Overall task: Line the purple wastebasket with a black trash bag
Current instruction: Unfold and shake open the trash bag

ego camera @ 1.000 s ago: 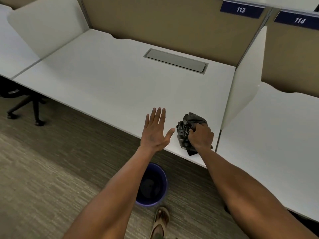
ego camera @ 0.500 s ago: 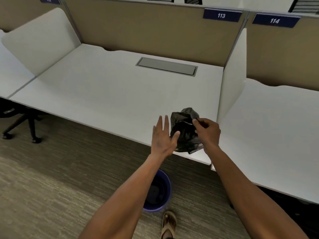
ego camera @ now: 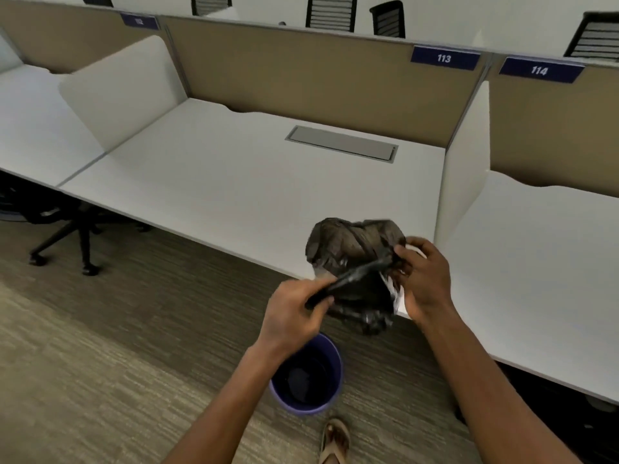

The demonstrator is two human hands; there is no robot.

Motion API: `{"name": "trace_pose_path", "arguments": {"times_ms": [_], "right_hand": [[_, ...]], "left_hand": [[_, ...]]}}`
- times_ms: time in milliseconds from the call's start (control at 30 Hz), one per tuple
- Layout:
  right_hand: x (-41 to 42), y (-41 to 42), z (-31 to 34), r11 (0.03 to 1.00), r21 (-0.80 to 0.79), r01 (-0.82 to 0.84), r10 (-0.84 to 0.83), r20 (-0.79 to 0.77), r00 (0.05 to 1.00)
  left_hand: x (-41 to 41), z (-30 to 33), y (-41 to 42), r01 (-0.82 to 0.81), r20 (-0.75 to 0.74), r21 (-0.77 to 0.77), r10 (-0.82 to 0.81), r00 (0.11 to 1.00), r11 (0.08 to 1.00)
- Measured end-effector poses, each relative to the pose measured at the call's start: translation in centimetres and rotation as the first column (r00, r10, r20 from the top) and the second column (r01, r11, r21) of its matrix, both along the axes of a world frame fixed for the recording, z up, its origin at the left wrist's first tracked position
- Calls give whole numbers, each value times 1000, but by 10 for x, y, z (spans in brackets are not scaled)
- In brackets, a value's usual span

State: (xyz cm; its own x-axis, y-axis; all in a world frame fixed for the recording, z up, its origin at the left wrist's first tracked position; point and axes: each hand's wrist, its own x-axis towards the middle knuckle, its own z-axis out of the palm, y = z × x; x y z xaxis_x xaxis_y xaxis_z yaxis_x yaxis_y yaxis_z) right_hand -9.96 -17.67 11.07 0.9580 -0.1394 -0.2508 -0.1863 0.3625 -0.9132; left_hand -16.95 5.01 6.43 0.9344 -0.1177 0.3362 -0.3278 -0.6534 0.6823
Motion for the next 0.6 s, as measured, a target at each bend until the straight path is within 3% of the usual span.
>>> {"name": "trace_pose_path", "arguments": {"times_ms": [33, 100, 133, 200, 267, 300, 367, 433, 500, 533, 600], "right_hand": [[-8, 4, -2, 999, 41, -14, 15, -22, 1000], [-25, 17, -7, 995, 91, -45, 52, -76, 996], [-33, 25, -8, 993, 105, -58, 68, -102, 992], [-46, 42, -11, 991, 111, -72, 88, -150, 985], [-59, 57, -13, 993, 111, -42, 63, -194, 979], [-65, 65, -13, 993, 112, -25, 48, -210, 977], [-78, 79, -14, 992, 124, -28, 54, -217, 975], [-91, 91, -13, 985, 146, -88, 115, -195, 974], [-102, 99, -11, 974, 139, -179, 198, -145, 969], [-106, 102, -10, 970, 110, -218, 230, -115, 966], [-113, 104, -10, 965, -18, -261, 259, -57, 964]], "left_hand": [[-19, 7, 7, 27, 46, 50, -29, 999, 998], [-55, 20, 20, 103, -40, 90, -99, 994, 991], [-69, 23, 26, 159, -118, 55, -152, 981, 986], [-92, 30, 38, 155, -158, -166, -181, 971, 974], [-101, 29, 51, -142, -131, -436, 94, 987, 888], [-102, 24, 57, -349, -181, -493, 299, 937, 797], [-97, 8, 74, -695, -433, -416, 545, 718, 586], [-93, -10, 85, -824, -790, -298, 359, 497, 482], [-98, -25, 87, -862, -950, -286, -5, 313, 418], [-102, -29, 86, -872, -948, -317, -132, 288, 374], [-108, -38, 88, -880, -921, -385, -173, 349, 277]]}}
